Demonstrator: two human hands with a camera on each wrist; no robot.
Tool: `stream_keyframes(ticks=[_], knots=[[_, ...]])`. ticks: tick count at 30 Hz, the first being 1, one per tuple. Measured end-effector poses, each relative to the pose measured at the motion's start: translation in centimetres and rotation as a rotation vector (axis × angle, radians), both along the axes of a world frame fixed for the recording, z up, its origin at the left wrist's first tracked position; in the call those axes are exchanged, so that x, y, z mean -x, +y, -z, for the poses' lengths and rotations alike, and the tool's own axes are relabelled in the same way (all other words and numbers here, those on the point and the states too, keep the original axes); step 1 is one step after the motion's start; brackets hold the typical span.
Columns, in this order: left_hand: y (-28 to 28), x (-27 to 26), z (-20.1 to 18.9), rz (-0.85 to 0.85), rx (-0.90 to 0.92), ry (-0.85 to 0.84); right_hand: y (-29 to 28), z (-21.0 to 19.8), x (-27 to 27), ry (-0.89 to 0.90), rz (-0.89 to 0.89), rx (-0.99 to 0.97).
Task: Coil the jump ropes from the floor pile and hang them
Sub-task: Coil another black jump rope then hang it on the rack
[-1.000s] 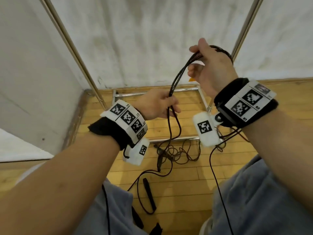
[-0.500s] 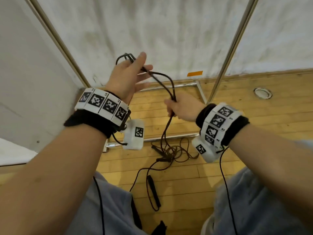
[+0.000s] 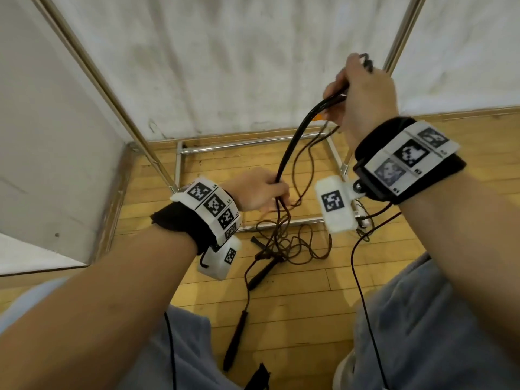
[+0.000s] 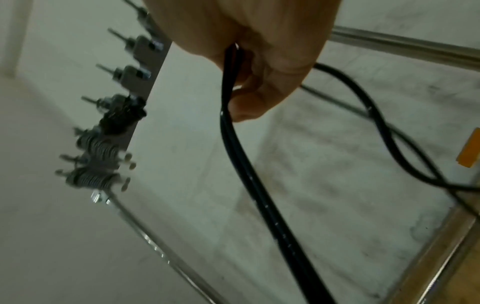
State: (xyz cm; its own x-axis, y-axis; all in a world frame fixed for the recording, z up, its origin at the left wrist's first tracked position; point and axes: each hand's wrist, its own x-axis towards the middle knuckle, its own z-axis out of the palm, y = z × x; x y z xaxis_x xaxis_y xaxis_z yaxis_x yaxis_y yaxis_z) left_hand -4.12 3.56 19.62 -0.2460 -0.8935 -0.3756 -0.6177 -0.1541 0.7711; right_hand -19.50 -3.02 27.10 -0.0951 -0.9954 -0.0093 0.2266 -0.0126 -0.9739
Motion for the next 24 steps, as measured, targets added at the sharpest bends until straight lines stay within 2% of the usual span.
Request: stream_keyframes(ticks=[2, 4, 6, 8, 10, 12, 15, 17, 18, 20, 22, 24], knots=[[-0.3, -0.4, -0.6, -0.154, -0.01, 0.155, -0.2, 0.2, 0.6, -0.091, -0.051, -0.029], [-0.7, -0.9, -1.6, -0.29, 0.04, 0.317, 0.1, 1.1, 0.7, 0.02, -0.246, -0.08], [-1.0, -1.3, -2.8, -0.384, 0.118, 0.447, 1.0, 2.4, 0.1, 0.29, -0.524, -0.102], [-1.3, -1.6, -3.8, -0.455, 0.186, 0.537, 2.3, 3.8, -0.9, 0.66, -0.78, -0.052], [-1.4, -1.9, -4.6, -0.488, 0.244, 0.569, 3.3, 5.5, -1.8, 0.989, -0.934, -0.009], [-1.4, -2.3, -4.9, -0.529, 0.296, 0.562, 4.2, 7.1, -2.2, 1.138, -0.99, -0.009], [-1.2, -2.6, -4.8, -0.577, 0.322, 0.538, 5.1, 8.2, -2.0, 1.2, -0.881, 0.04], [-0.9, -2.6, -4.5, -0.531, 0.259, 0.541, 4.9, 7.8, -1.4, 1.172, -0.768, 0.089], [-0.6, -2.6, -4.3, -0.466, 0.206, 0.523, 4.8, 7.4, -1.1, 1.091, -0.717, 0.093], [-0.1, -2.4, -3.7, -0.308, 0.109, 0.37, 4.4, 6.4, -0.6, 0.869, -0.627, 0.085], [0.4, -1.7, -3.1, -0.169, 0.069, 0.198, 4.1, 5.4, -0.6, 0.65, -0.568, 0.059], [0.9, -0.6, -2.6, -0.074, 0.056, 0.134, 3.9, 4.6, -0.7, 0.477, -0.507, 0.028]])
